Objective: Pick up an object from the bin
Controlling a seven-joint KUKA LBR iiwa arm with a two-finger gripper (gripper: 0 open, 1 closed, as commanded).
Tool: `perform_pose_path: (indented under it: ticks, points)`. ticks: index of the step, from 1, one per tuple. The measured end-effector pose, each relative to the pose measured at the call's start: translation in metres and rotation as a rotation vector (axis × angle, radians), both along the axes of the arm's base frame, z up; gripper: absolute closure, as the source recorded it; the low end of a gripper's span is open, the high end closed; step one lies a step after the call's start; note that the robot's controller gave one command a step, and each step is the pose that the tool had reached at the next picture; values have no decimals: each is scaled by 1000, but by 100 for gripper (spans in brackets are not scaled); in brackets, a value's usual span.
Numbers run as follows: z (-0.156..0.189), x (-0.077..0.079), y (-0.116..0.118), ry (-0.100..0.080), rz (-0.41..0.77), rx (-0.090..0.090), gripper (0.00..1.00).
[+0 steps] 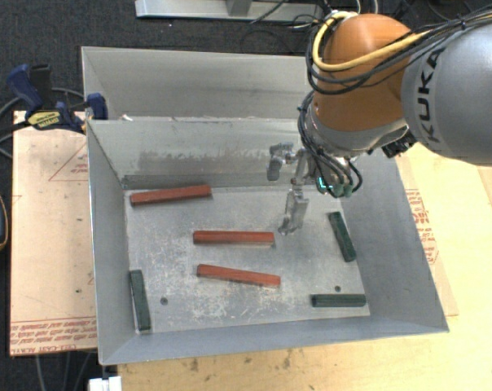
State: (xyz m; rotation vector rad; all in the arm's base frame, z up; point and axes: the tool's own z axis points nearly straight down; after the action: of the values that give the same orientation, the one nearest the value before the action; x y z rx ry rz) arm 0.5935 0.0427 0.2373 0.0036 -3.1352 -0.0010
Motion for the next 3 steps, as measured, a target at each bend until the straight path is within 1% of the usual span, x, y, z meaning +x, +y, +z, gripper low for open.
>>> perform_pose_path:
  ticks: [1,2,3]
  points:
    - [-171,47,-7,-2,15,0,0]
    - [-136,30,21,-9,-132,1,0]
    - [-137,35,35,-10,-26,1,0]
